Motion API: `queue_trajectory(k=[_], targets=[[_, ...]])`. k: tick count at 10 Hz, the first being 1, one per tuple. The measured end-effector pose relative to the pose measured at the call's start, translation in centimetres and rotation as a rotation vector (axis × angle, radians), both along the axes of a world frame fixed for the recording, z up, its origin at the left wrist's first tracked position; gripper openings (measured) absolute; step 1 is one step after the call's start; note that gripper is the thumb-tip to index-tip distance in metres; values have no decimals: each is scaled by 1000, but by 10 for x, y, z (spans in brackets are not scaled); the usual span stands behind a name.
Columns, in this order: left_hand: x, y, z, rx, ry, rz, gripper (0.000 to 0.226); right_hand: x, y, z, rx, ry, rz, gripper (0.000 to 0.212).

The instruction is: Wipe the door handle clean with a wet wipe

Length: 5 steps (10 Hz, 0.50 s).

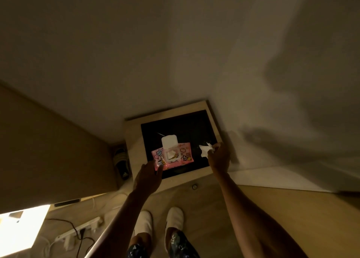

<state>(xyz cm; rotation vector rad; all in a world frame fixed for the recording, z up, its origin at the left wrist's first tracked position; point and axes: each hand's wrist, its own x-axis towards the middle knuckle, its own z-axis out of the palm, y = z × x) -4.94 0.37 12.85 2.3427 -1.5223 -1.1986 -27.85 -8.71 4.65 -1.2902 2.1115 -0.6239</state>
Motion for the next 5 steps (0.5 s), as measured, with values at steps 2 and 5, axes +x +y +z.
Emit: queue_trajectory(k=[2, 5], targets=[[5, -11, -26, -18, 12, 27, 57, 2, -7, -8, 67, 32, 103, 31], [-1, 0, 36, -126, -71, -38, 56, 9, 31, 43, 63, 67, 368, 64]])
